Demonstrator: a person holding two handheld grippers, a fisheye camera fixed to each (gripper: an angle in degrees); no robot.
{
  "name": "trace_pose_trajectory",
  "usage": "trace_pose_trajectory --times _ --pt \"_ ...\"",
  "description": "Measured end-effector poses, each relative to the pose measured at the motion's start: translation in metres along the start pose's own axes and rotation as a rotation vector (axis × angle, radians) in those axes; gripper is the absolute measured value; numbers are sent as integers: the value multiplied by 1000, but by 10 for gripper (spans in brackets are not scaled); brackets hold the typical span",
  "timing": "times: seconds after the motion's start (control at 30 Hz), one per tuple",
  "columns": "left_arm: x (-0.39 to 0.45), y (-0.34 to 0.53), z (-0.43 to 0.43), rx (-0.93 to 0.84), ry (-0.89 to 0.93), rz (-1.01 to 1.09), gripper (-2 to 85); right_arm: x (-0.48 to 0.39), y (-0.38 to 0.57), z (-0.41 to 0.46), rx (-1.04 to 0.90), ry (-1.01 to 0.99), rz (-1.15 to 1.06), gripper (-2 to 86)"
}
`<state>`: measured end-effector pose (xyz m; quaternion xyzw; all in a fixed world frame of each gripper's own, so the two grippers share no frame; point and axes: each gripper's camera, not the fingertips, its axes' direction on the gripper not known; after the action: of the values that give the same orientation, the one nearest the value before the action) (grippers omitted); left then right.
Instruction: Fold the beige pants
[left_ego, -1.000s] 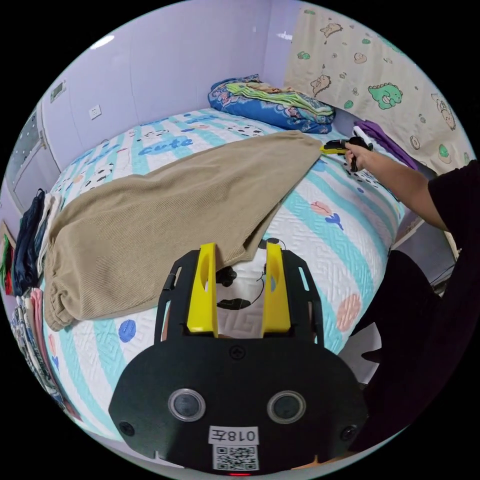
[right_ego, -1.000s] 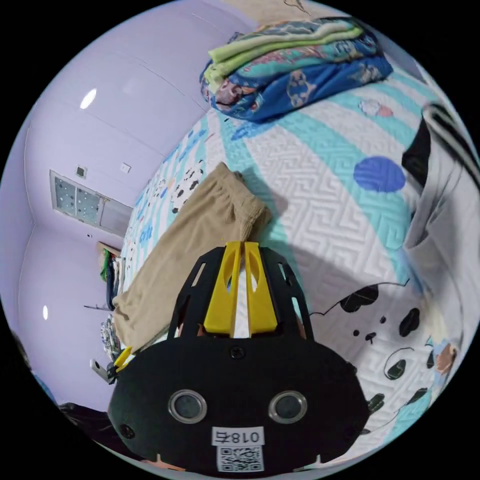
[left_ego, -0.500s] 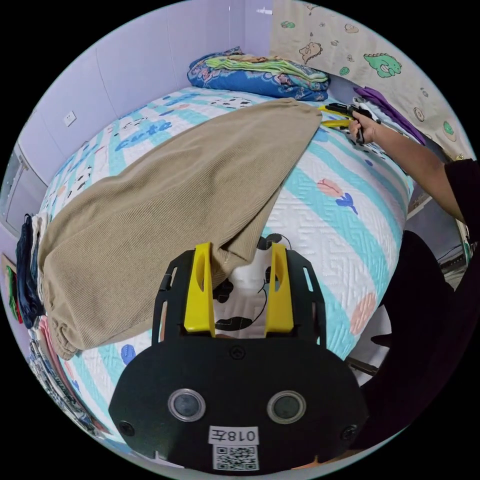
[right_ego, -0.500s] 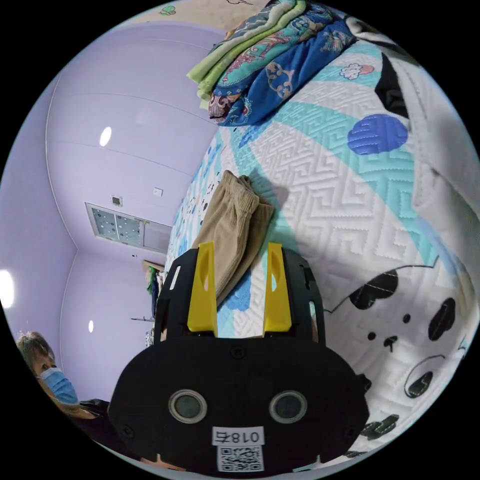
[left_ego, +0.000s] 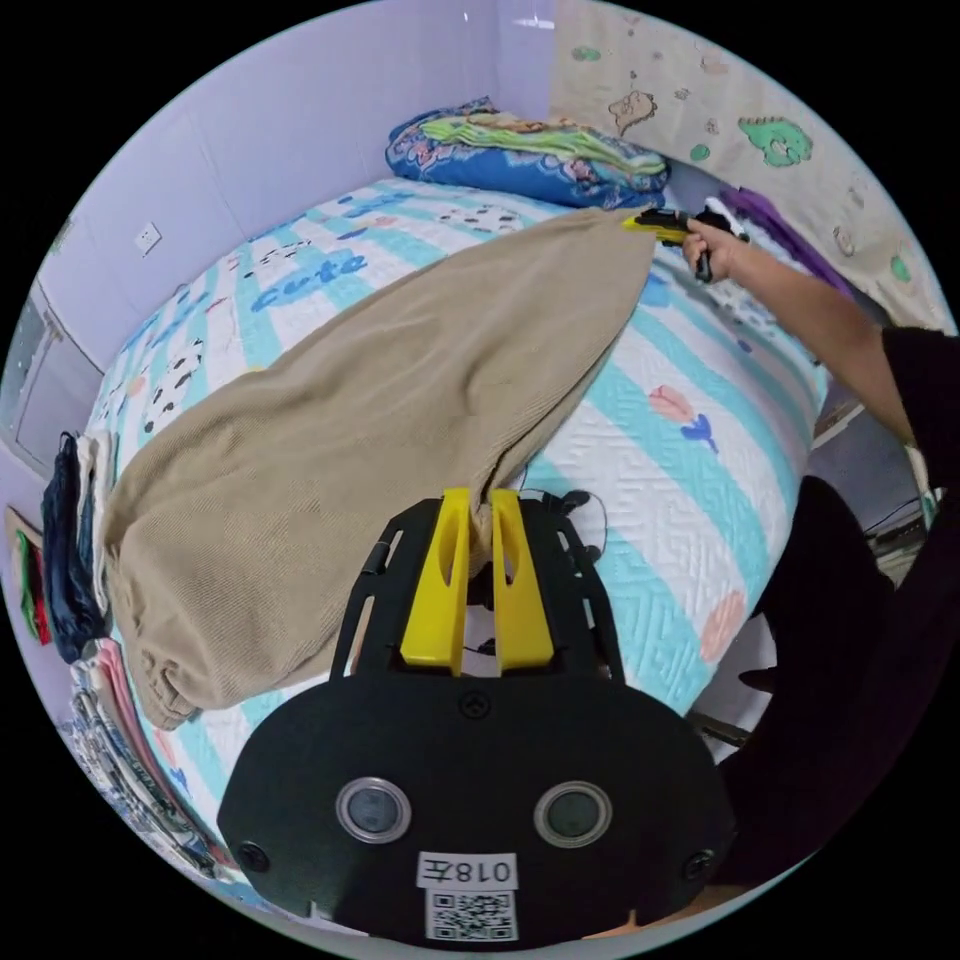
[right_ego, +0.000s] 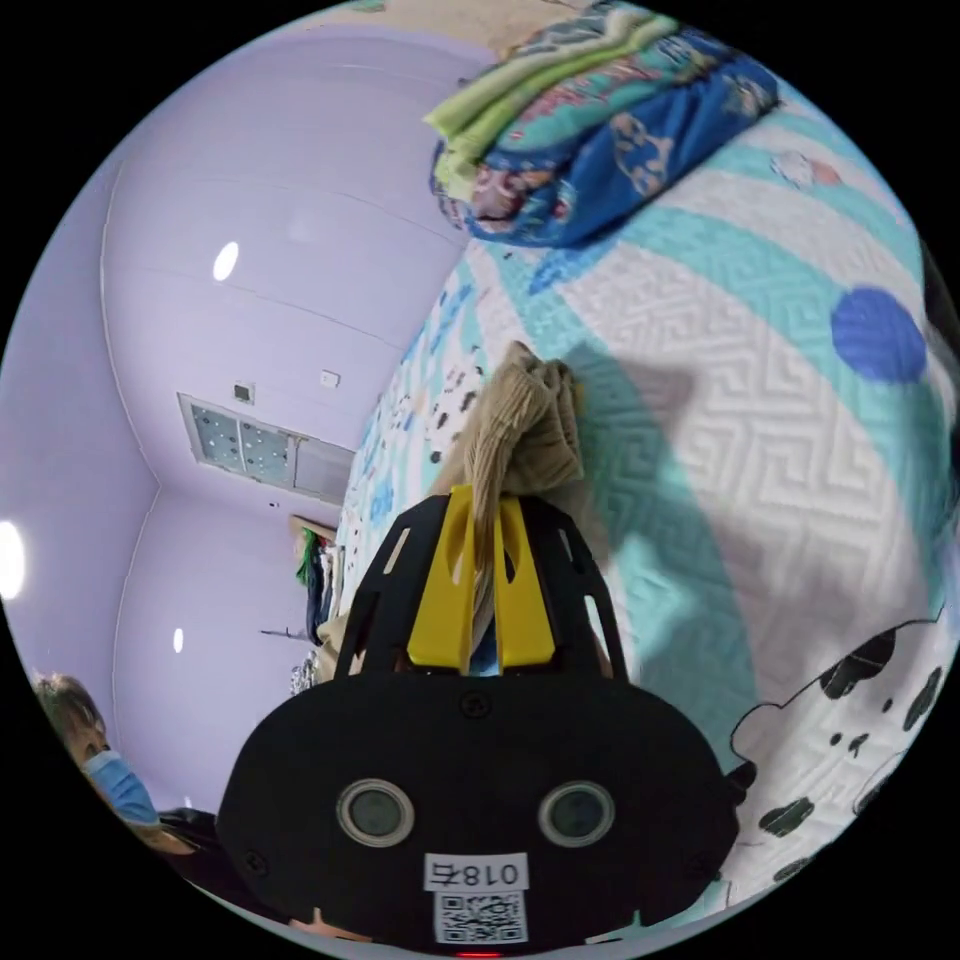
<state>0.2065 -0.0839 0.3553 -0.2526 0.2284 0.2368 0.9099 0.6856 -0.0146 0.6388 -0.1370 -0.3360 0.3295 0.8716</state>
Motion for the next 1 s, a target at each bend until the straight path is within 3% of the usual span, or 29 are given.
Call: trace_pose_trajectory --times 0.23,0.37,0.43,0.53,0.63,0.7,0.83,0.9,1.0 --pt "-3 24 -77 56 134 51 33 -41 67 -103 26 1 -102 5" --pt "27 59 -23 -90 286 17 43 23 163 -136 -30 198 75 10" --pt "25 77 -1 -130 335 -39 58 44 195 -136 -28 175 115 16" --pt "-5 95 -23 -4 505 -113 102 42 218 -146 24 99 114 43" --pt "-37 102 -75 128 400 -138 123 5 236 -160 11 166 39 92" --pt "-56 94 -100 185 309 -134 124 -48 250 -165 40 263 -108 102" --pt "-71 37 -104 246 132 13 125 -151 249 -105 -9 232 -456 98" --pt "-70 8 -83 240 101 100 125 -216 245 -17 -173 119 -681 104" --pt "-58 -27 -44 163 -6 247 123 -285 258 92 -340 118 -945 108"
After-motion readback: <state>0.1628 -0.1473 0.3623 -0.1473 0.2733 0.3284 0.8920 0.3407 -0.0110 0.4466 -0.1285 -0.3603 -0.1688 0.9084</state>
